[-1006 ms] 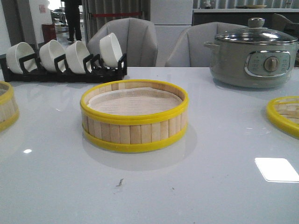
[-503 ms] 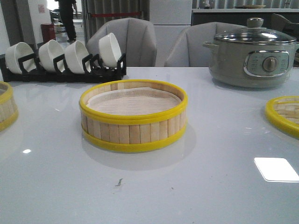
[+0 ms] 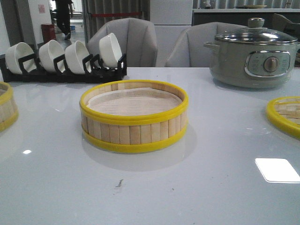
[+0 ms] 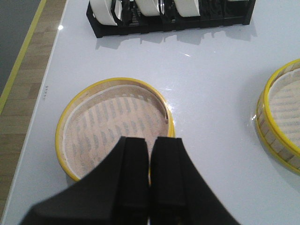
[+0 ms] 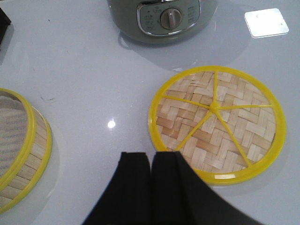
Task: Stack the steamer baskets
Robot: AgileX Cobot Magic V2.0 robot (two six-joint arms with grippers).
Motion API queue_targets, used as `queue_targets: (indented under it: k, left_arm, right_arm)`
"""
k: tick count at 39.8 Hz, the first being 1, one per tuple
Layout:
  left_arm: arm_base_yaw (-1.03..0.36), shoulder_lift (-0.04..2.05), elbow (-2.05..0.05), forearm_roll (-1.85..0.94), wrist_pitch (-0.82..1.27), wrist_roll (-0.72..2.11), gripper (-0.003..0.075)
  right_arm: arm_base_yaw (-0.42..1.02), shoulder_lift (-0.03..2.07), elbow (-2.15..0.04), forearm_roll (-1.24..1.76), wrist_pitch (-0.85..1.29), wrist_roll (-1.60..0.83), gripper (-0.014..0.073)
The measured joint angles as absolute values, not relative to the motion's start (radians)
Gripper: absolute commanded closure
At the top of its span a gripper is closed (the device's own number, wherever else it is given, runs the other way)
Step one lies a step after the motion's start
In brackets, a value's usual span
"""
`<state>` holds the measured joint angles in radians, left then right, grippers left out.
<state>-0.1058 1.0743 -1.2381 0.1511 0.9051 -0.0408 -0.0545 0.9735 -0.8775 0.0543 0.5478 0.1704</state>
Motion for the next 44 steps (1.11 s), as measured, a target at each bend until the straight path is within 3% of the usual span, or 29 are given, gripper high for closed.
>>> queue_targets:
  k: [3, 7, 12, 14, 23, 44]
  left_arm:
    - [-0.106, 1.076, -1.238, 0.151, 0.911, -0.041, 0.0595]
    - [-0.106, 1.077, -1.238, 0.151, 0.911, -0.041, 0.0497]
    - [-0.106, 1.085, -1.238, 0.151, 0.900, -0.041, 0.0264]
    - [-0.106, 1.095, -1.238, 0.144, 0.898, -0.041, 0.0209]
    - [-0.106, 1.228, -1.238, 0.050, 0.895, -0.041, 0.0256]
    - [-0.106, 1.732, -1.303, 0.071, 0.708, -0.041, 0.0256]
  right_arm:
    - [-0.054, 0.974, -0.877, 0.054, 0.548, 0.152, 0.0354]
    - [-0.054, 0.974, -0.877, 0.054, 0.548, 0.138, 0.0162]
    - [-0.054, 0.974, -0.877, 0.054, 0.548, 0.130, 0.0127]
    - [-0.054, 0.974, -0.877, 0.054, 0.548, 0.128, 0.0127]
    - [-0.054, 0.974, -0.877, 0.056, 0.579, 0.126, 0.0127]
    - [-0.054, 0.974, -0.877, 0.074, 0.608, 0.124, 0.0127]
